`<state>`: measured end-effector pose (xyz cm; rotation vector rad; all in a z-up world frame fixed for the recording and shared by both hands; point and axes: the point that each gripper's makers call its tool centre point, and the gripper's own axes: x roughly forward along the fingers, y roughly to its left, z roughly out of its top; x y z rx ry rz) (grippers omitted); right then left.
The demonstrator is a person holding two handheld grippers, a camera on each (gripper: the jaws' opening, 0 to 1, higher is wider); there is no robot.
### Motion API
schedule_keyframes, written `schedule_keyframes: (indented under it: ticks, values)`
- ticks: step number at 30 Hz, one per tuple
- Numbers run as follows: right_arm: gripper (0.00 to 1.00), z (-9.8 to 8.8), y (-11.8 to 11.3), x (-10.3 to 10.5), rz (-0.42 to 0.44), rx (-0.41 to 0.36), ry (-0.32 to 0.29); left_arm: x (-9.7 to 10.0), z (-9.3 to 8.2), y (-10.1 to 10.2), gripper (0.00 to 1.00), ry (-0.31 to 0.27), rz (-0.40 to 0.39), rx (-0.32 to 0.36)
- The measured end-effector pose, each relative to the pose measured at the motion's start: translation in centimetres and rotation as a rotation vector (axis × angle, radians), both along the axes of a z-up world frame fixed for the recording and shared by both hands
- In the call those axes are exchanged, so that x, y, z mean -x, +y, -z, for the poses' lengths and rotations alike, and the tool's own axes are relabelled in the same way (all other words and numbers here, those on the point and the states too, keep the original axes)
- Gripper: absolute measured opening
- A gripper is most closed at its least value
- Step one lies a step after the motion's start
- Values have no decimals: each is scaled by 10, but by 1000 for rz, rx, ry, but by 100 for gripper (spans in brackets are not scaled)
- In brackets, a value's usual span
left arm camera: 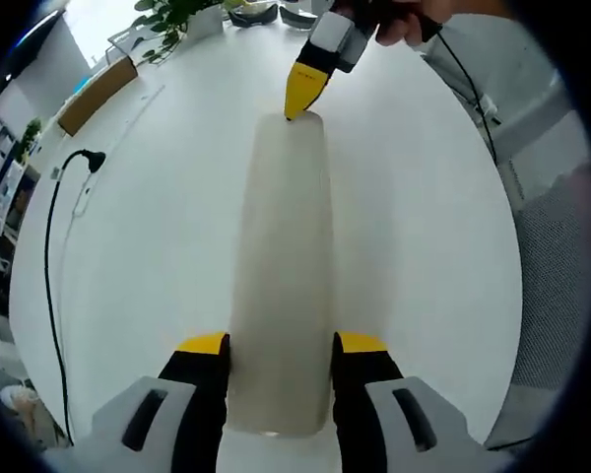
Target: Arrange the utensils inside the cutlery case until each visible utensil rests in its matching compartment.
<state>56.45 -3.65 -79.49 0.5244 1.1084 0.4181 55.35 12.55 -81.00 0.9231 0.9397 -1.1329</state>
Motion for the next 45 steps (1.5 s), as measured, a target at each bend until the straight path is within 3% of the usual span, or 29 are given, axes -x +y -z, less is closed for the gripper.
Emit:
schedule_keyframes:
  ticks: [3,5,9,18,20,22,30,34,36,38,39,40,41,43,45]
  values:
    - [14,-1,3,-2,-7,-19,-3,1,2,0,42,-13,11,-8]
    - [11,-3,9,0,9,-68,27,4,3,1,42,-16,12,-4]
    - [11,-2,4,4,2,-50,-4,6,1,0,42,-27,7,10]
    - [11,-1,-6,51,-30,-38,-10,37,2,-10,42,-33,63,39]
    - [11,-1,-7,56,18,-54,-14,43,2,-14,42,-40,46,98]
    - [12,0,-7,65,42,-70,-7,49,2,-13,42,-53,52,113]
    - [11,-2,-6,75,54,-46,-39,56,2,-15,42,-53,58,124]
    - [11,-3,-7,74,52,-42,-35,53,4,-16,46,-27,-33,194]
    - [12,-3,-8,73,64,-40,-29,49,6,-7,51,-8,-170,210]
    - [15,-1,-10,73,75,-38,-24,49,8,6,60,1,-249,200]
    - [17,0,-12,73,81,-38,-20,51,8,12,62,-1,-246,187]
    - [18,1,-13,74,91,-42,-13,48,5,19,60,-35,-270,202]
    - [19,1,-14,73,91,-44,-13,49,4,23,56,-33,-303,221]
    - [19,1,-13,74,85,-46,-18,52,0,28,54,-9,-373,262]
    - [19,0,-13,73,78,-46,-21,60,-7,27,57,49,-463,357]
